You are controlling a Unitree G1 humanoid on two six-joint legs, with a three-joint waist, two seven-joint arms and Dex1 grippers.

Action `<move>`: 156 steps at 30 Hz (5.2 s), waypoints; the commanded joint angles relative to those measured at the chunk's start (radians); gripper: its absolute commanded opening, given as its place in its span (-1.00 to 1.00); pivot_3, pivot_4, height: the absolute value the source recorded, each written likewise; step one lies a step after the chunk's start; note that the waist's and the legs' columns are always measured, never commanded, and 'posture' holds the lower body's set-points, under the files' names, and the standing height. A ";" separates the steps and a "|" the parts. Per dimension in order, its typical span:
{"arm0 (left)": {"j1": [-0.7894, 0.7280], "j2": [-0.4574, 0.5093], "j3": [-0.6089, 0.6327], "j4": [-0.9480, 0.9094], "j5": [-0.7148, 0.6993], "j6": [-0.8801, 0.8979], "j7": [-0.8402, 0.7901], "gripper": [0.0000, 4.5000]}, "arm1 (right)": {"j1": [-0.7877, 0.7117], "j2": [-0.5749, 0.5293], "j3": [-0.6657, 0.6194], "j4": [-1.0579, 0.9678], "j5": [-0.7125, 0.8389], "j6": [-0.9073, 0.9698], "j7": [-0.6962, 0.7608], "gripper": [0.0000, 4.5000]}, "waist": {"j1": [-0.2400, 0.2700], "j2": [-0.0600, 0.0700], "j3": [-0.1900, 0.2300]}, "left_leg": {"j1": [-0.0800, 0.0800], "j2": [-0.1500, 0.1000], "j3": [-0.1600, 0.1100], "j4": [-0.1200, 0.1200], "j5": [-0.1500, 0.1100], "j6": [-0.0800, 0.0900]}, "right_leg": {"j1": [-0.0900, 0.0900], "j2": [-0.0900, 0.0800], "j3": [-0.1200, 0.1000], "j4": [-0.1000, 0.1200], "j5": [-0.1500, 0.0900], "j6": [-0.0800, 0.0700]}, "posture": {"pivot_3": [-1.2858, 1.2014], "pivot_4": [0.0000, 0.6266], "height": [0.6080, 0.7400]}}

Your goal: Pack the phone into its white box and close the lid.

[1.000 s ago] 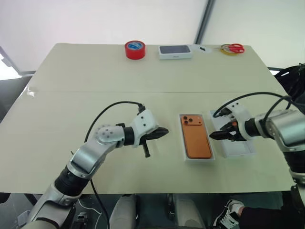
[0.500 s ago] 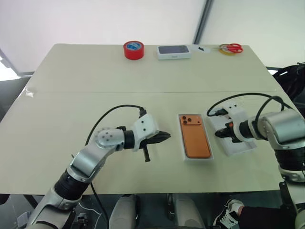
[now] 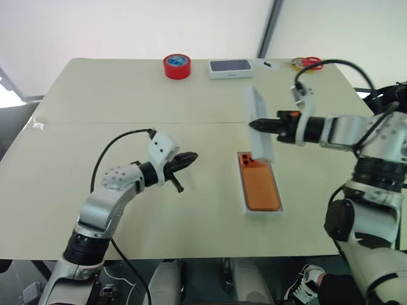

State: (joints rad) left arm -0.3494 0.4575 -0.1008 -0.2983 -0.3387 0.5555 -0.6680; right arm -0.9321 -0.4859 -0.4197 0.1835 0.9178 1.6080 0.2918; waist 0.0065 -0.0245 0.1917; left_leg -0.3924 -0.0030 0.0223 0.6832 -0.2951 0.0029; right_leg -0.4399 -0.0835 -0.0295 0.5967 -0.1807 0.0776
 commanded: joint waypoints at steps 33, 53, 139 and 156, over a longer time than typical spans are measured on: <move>-0.152 -0.253 -0.255 0.152 0.130 -0.006 0.051 -0.95 | 0.257 -0.443 0.355 -0.290 0.556 -0.381 -0.295 0.17 | 0.010 0.000 0.000 | -0.001 0.000 0.001 0.001 -0.001 0.001 | 0.000 0.001 0.000 -0.003 -0.002 -0.001 | 0.03 -0.52 0.87; -0.154 -0.192 -0.073 0.135 0.107 0.175 0.145 -0.95 | 0.394 -0.578 0.641 -0.454 -0.371 -0.680 0.215 -0.99 | 0.006 0.000 0.000 | -0.001 0.001 0.001 0.001 -0.002 0.003 | -0.001 0.001 0.001 -0.002 -0.001 -0.001 | 0.03 -0.52 0.87; -0.221 -0.247 -0.350 0.175 0.130 0.208 -0.090 -0.95 | 0.604 -0.530 0.516 -0.641 -0.556 -0.591 0.488 -0.99 | 0.007 0.000 0.000 | 0.000 0.000 0.001 0.002 -0.001 0.003 | 0.000 0.001 0.001 -0.001 -0.001 -0.001 | 0.03 -0.52 0.87; -0.300 -0.310 -0.168 0.222 0.040 0.241 -0.033 -0.95 | 0.814 -0.642 0.266 -0.746 -0.461 -0.731 0.676 -0.99 | 0.012 0.000 0.000 | 0.001 -0.001 0.000 0.003 -0.001 0.003 | 0.003 0.001 0.001 -0.001 -0.001 0.000 | 0.03 -0.52 0.87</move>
State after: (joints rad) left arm -0.6278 0.1664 -0.2623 -0.0743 -0.2840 0.7993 -0.7105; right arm -0.1235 -1.1298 -0.1124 -0.5078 0.4270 0.8917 0.9520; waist 0.0187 -0.0246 0.1913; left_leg -0.3912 -0.0037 0.0224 0.6870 -0.2966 0.0056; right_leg -0.4366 -0.0828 -0.0289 0.5955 -0.1812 0.0778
